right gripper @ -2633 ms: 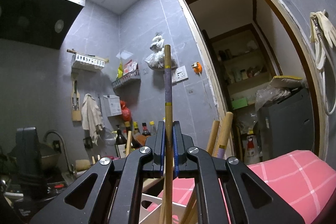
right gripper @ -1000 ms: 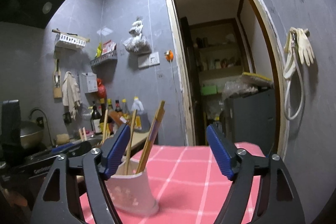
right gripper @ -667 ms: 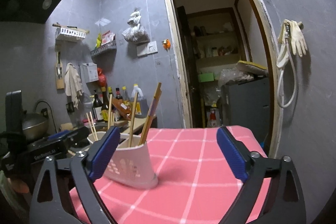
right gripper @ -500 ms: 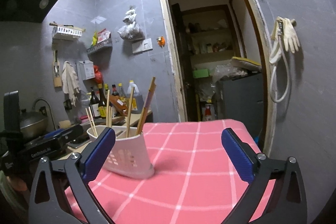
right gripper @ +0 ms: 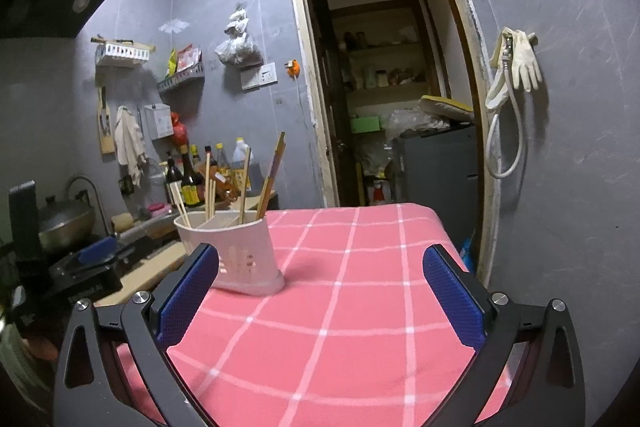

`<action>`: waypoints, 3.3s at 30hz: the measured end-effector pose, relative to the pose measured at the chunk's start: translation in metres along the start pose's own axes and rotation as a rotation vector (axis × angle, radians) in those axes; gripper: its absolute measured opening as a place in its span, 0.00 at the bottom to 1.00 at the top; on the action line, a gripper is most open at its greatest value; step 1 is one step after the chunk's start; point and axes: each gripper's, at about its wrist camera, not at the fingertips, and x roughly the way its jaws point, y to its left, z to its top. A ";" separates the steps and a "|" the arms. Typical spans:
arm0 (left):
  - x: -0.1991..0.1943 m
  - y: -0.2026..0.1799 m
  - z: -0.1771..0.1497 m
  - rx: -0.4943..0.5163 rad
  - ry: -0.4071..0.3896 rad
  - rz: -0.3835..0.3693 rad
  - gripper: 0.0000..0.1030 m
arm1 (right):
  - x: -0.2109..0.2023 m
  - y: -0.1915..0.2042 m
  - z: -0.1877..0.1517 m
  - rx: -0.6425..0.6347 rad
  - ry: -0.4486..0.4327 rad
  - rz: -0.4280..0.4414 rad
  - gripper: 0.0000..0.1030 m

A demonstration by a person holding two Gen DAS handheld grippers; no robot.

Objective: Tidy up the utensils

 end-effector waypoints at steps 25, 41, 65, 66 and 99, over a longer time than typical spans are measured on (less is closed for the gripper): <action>-0.044 -0.001 -0.047 0.007 -0.054 0.106 0.96 | -0.011 0.005 -0.044 -0.063 -0.041 -0.167 1.00; -0.043 0.002 -0.049 0.002 -0.048 0.111 0.97 | -0.010 0.007 -0.044 -0.063 -0.041 -0.168 1.00; -0.043 0.002 -0.050 0.003 -0.049 0.112 0.97 | -0.010 0.008 -0.044 -0.061 -0.040 -0.169 1.00; -0.042 0.002 -0.050 0.003 -0.049 0.111 0.97 | -0.010 0.007 -0.043 -0.060 -0.039 -0.169 1.00; -0.043 0.002 -0.050 0.002 -0.049 0.113 0.97 | -0.009 0.007 -0.043 -0.058 -0.038 -0.169 1.00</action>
